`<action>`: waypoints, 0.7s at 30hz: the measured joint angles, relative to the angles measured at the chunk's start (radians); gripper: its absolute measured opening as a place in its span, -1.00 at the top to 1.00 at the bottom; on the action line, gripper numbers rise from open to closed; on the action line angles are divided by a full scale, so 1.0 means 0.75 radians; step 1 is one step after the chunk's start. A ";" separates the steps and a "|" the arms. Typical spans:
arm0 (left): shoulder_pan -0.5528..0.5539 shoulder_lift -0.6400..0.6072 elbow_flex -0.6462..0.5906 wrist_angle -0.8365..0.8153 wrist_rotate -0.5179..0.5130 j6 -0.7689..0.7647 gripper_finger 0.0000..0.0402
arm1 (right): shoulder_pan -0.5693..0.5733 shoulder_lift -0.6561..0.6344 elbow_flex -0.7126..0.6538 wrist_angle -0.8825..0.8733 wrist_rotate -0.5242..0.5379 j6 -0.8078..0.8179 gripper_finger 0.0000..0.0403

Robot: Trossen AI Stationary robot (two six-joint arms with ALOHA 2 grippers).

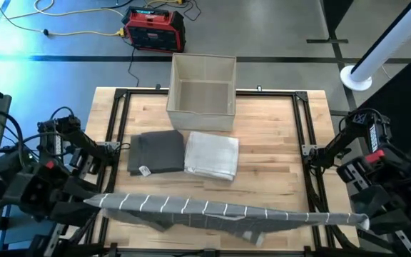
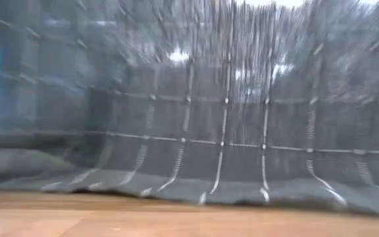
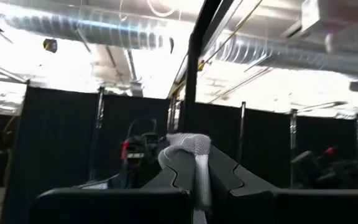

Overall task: Fold towel
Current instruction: Fold the gray squared towel

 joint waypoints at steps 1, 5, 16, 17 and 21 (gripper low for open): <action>0.000 0.004 0.015 -0.001 -0.003 0.013 1.00 | 0.001 -0.004 0.004 0.003 0.095 -0.020 1.00; 0.000 0.022 0.075 -0.005 -0.015 0.067 1.00 | -0.029 -0.003 0.003 -0.034 0.509 -0.088 1.00; 0.112 0.031 0.129 -0.273 -0.662 0.342 1.00 | -0.170 -0.007 0.000 -0.586 0.956 0.232 1.00; 0.132 0.030 0.128 -0.330 -0.658 0.332 1.00 | -0.174 -0.008 0.000 -0.698 0.934 0.361 1.00; 0.237 0.001 0.129 -0.545 -0.683 0.246 1.00 | -0.187 -0.014 0.000 -1.146 0.844 0.880 1.00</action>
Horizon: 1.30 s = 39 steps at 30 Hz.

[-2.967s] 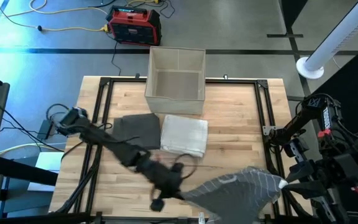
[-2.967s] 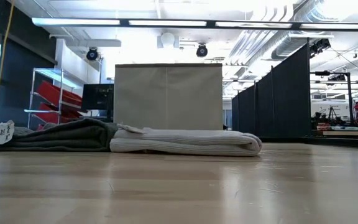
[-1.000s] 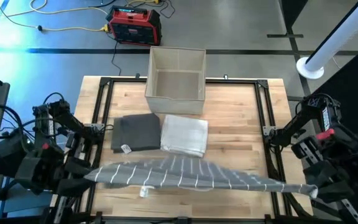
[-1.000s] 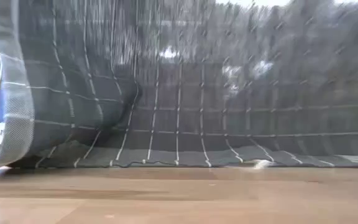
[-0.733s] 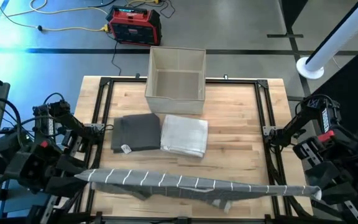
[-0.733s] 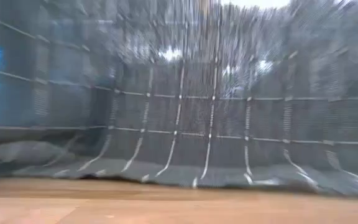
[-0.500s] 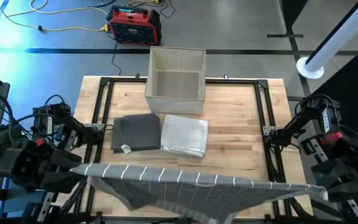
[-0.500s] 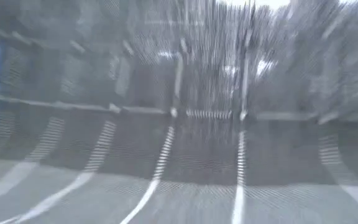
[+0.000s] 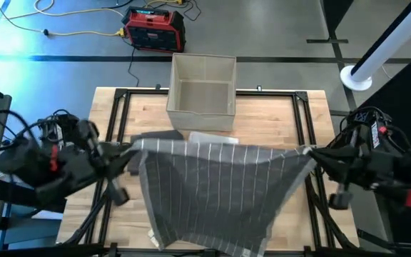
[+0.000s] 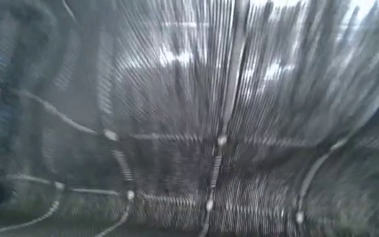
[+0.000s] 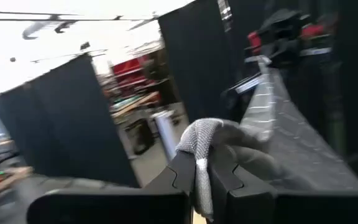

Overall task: Fold towel
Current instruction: Fold the gray squared towel

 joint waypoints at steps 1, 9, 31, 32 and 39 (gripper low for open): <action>0.029 -0.007 0.000 -0.071 0.001 -0.042 1.00 | -0.003 -0.002 0.000 -0.112 -0.022 0.130 1.00; 0.279 0.009 -0.013 -0.562 0.549 -0.642 1.00 | -0.026 -0.012 0.000 -1.010 -0.176 1.165 1.00; 0.822 0.061 -0.016 -1.672 1.218 -1.462 1.00 | -0.081 -0.242 -0.223 -1.558 -0.256 1.623 1.00; 0.845 0.061 -0.016 -1.689 1.217 -1.436 1.00 | -0.089 -0.256 -0.232 -1.558 -0.247 1.625 1.00; 1.075 0.055 -0.016 -1.617 1.516 -1.117 1.00 | -0.147 -0.344 -0.290 -1.559 -0.233 1.634 1.00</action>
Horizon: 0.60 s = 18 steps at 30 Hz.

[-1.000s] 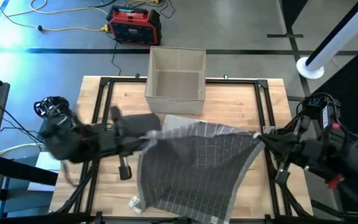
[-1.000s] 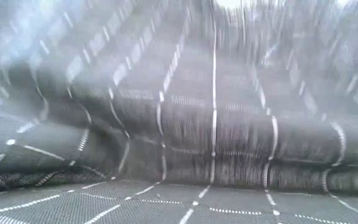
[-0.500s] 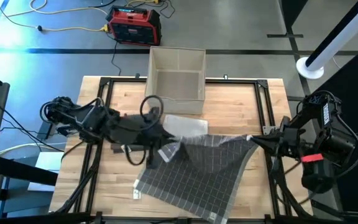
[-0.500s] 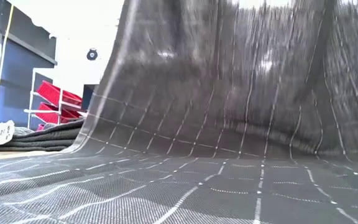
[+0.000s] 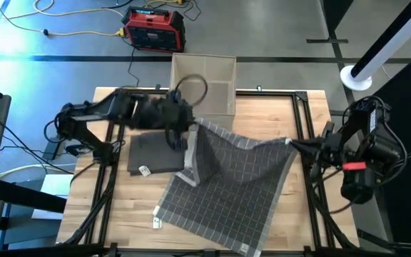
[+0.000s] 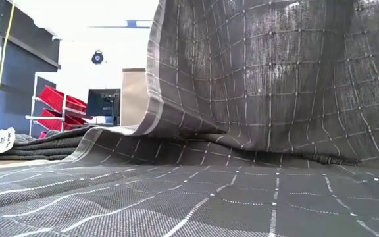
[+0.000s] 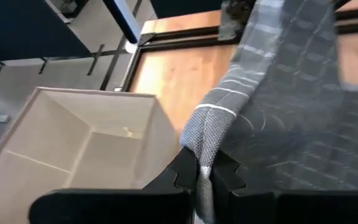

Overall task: Fold towel
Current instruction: Fold the gray squared towel

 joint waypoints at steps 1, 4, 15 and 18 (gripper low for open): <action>0.034 -0.001 0.000 0.011 0.048 0.047 1.00 | -0.013 -0.004 -0.002 -0.001 -0.024 0.002 1.00; 0.136 -0.002 0.000 0.046 0.193 0.189 1.00 | -0.038 -0.001 -0.012 0.003 -0.061 0.011 1.00; 0.410 -0.014 0.000 0.105 0.552 0.564 1.00 | -0.047 -0.063 -0.017 0.003 0.051 -0.107 1.00; 0.481 -0.022 0.000 0.182 0.553 0.568 1.00 | -0.046 -0.080 -0.059 0.015 -0.063 -0.057 1.00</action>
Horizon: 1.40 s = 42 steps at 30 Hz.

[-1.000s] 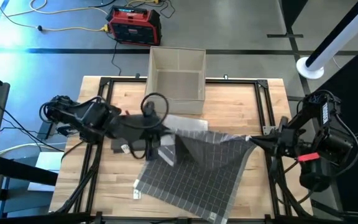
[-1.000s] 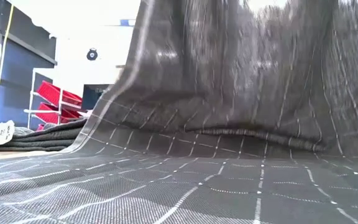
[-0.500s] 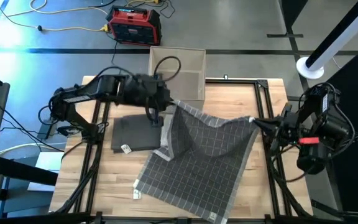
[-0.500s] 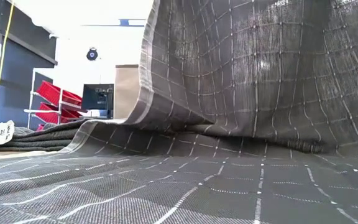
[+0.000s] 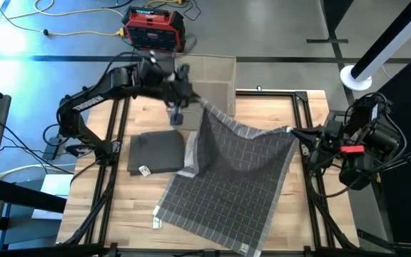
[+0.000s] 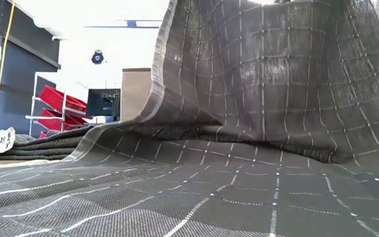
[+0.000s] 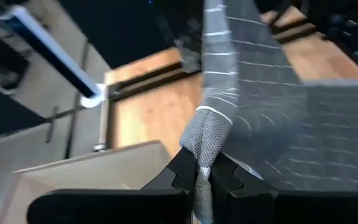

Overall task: Fold towel
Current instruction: Fold the gray squared towel

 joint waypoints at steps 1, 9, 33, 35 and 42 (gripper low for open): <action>0.024 -0.005 0.000 0.035 0.000 -0.009 1.00 | 0.000 -0.006 -0.014 0.004 -0.038 0.017 1.00; 0.154 0.007 0.002 -0.042 0.104 0.005 1.00 | 0.001 -0.050 -0.126 0.036 -0.341 0.151 1.00; -0.201 0.227 -0.008 -0.832 0.549 -0.210 1.00 | -0.002 0.332 -0.715 1.658 -1.163 0.185 1.00; -0.267 0.219 -0.064 -0.828 0.582 -0.232 1.00 | -0.003 0.390 -0.717 1.703 -1.225 0.206 1.00; -0.389 0.191 -0.393 -0.607 0.779 -0.331 1.00 | -0.007 0.593 -0.720 1.877 -1.446 0.271 1.00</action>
